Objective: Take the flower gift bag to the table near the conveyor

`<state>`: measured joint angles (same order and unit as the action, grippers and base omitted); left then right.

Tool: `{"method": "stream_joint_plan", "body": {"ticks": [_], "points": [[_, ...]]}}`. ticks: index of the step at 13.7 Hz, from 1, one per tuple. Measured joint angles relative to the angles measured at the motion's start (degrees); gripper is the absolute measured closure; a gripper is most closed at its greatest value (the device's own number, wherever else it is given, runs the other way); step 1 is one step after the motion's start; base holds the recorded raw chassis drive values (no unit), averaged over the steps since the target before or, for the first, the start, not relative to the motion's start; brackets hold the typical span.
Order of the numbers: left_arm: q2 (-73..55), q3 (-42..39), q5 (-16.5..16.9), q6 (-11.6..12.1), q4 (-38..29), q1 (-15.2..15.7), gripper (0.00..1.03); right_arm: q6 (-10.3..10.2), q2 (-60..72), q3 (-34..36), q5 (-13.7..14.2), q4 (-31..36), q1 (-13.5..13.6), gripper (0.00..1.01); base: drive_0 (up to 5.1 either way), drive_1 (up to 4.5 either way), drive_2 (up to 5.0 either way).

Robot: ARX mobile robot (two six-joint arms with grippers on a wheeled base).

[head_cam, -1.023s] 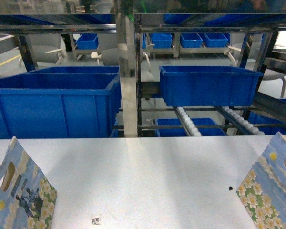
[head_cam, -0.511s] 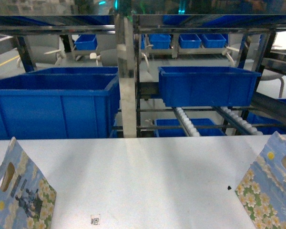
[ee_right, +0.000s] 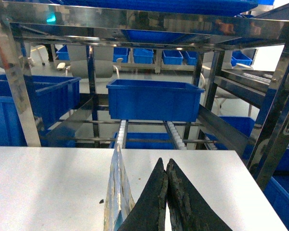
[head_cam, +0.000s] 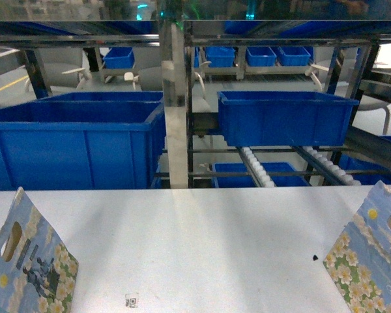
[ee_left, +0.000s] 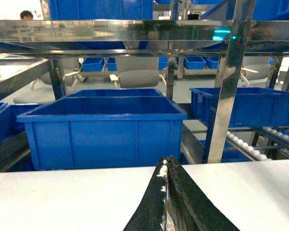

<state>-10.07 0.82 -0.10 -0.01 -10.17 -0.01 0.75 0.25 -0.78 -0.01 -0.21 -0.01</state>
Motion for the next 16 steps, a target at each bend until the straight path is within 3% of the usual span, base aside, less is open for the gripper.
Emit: {"method": "stream_joint_plan", "body": {"ticks": [2,8,15,16], "points": [[8.9,0.04,0.11,0.0,10.73,0.0,1.01,0.0,0.0,0.0,0.0,-0.02,0.0,0.99,0.0,0.0,0.0],[9.7,0.04,0.07,-0.02,10.4,0.0,1.01,0.04,0.0,0.0,-0.02,-0.04,0.0,0.99,0.0,0.0,0.0],[9.7,0.04,0.07,0.0,10.4,0.0,0.09,0.02,0.0,0.0,0.0,-0.02,0.0,0.05,0.0,0.0,0.0],[9.7,0.04,0.07,0.02,10.4,0.0,0.04,-0.07,0.0,0.0,0.0,-0.02,0.0,0.03,0.0,0.0,0.0]]}}
